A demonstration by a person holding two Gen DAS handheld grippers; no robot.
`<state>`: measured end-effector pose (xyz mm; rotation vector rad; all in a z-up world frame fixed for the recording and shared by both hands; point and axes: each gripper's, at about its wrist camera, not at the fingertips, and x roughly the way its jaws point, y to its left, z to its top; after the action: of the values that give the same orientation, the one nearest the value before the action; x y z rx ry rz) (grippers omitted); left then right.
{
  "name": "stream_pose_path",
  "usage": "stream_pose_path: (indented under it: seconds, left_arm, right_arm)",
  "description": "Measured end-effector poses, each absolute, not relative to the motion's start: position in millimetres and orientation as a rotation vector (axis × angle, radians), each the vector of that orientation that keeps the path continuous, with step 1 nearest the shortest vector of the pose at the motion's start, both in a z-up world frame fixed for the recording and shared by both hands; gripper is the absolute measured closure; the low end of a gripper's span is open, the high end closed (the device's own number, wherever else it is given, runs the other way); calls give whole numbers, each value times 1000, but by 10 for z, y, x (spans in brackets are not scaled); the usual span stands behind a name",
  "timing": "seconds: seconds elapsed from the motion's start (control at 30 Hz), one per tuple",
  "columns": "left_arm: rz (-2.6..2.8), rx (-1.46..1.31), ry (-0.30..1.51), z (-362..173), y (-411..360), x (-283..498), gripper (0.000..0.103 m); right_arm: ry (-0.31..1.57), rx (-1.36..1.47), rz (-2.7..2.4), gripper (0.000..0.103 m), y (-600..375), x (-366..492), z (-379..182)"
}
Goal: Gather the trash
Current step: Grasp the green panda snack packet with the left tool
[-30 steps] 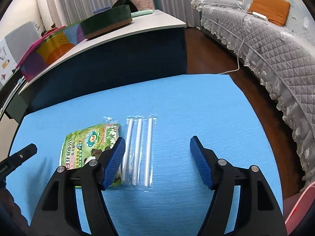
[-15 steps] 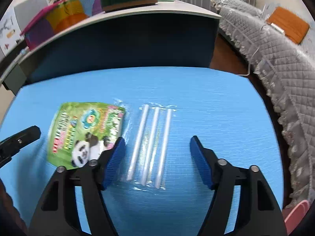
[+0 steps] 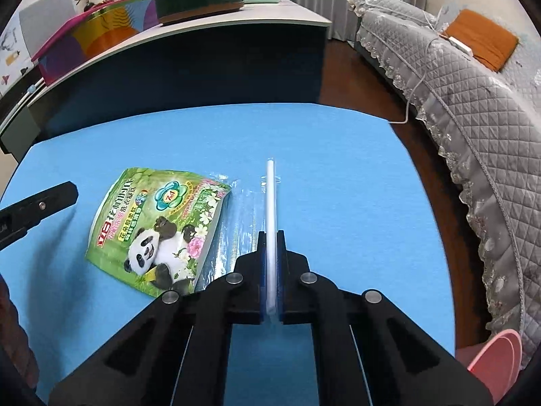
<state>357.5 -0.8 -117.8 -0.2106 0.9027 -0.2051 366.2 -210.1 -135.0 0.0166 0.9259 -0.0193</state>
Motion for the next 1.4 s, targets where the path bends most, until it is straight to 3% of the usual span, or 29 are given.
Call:
stream_pose_path:
  seconds: [0.6, 0.87, 1.4]
  left_arm:
    - [-287, -126, 862, -1030, -416, 3438, 57]
    - [-338, -88, 832, -954, -547, 3209, 57]
    - [-408, 107, 823, -1164, -1528, 2827, 55]
  right_arm:
    - [827, 141, 0, 98, -2594, 2820, -861]
    - [849, 165, -26, 98, -2657, 2455, -897]
    - [825, 270, -91, 98, -3033, 1922, -951]
